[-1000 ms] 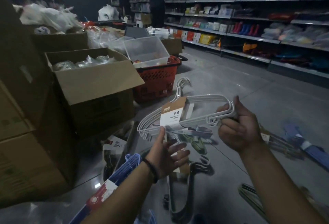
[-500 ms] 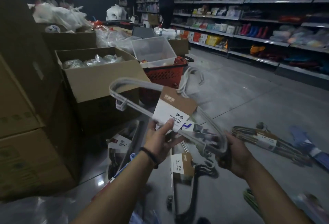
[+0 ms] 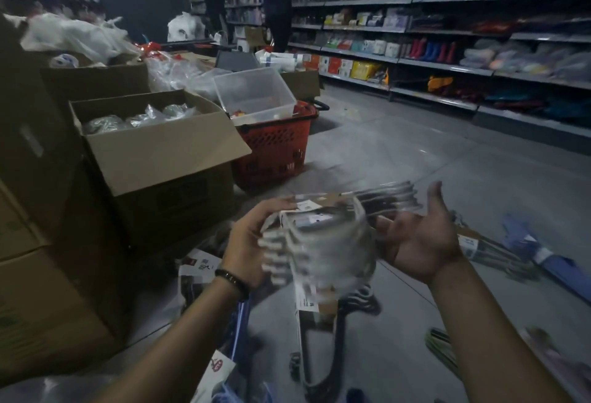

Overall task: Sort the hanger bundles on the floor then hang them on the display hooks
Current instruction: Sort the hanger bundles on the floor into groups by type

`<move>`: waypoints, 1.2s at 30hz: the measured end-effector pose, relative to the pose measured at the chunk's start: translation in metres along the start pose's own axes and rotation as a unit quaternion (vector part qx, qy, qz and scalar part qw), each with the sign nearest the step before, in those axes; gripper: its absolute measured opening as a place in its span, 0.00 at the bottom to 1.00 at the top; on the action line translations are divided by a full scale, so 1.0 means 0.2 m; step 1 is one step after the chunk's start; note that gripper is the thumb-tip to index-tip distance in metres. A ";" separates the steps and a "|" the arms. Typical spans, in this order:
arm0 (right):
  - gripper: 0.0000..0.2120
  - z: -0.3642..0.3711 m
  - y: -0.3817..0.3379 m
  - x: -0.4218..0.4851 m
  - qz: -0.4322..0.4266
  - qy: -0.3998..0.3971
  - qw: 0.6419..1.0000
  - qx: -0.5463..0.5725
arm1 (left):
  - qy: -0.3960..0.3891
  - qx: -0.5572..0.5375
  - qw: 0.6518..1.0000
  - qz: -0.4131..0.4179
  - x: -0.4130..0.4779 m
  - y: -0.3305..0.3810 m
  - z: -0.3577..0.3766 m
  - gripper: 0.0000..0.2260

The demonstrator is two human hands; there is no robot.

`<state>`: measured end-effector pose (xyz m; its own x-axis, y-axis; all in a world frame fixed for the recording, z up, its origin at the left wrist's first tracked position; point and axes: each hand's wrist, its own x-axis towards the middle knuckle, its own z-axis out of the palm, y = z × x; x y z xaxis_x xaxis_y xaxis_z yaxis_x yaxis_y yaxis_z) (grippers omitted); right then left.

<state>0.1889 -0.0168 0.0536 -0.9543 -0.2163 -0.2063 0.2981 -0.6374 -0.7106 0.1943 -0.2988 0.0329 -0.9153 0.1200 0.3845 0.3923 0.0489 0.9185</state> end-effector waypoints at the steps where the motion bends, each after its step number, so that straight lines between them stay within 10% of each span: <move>1: 0.53 0.01 0.01 -0.01 0.001 -0.010 1.000 -0.010 | 0.007 -0.015 1.000 0.022 0.01 -0.04 0.00 0.18; 6: 0.34 -0.03 0.02 0.10 -0.003 0.073 0.996 -0.043 | 0.082 -0.153 0.981 -0.088 -0.03 -0.21 0.07 0.22; 11: 0.16 -0.25 0.25 0.26 -0.027 0.263 0.960 -0.097 | 0.059 -0.374 0.879 -0.289 -0.02 -0.45 0.13 0.19; 23: 0.16 -0.75 0.72 0.38 0.012 0.365 0.930 -0.042 | 0.050 -0.123 0.903 -0.408 -0.09 -0.92 0.34 0.42; 33: 0.35 -0.88 0.81 0.49 0.089 0.313 0.921 -0.212 | 0.041 0.094 0.929 -0.355 -0.16 -1.14 0.44 0.21; 36: 0.32 -0.92 0.82 0.55 0.074 0.321 0.925 -0.190 | -0.041 0.118 0.913 -0.387 -0.21 -1.19 0.47 0.37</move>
<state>0.1282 -0.0084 -0.2090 -0.7564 0.2810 -0.5906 0.5139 -0.3032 -0.8025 0.1481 -0.2216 -0.2109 -0.9204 0.0317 -0.3897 -0.3528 0.3626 0.8626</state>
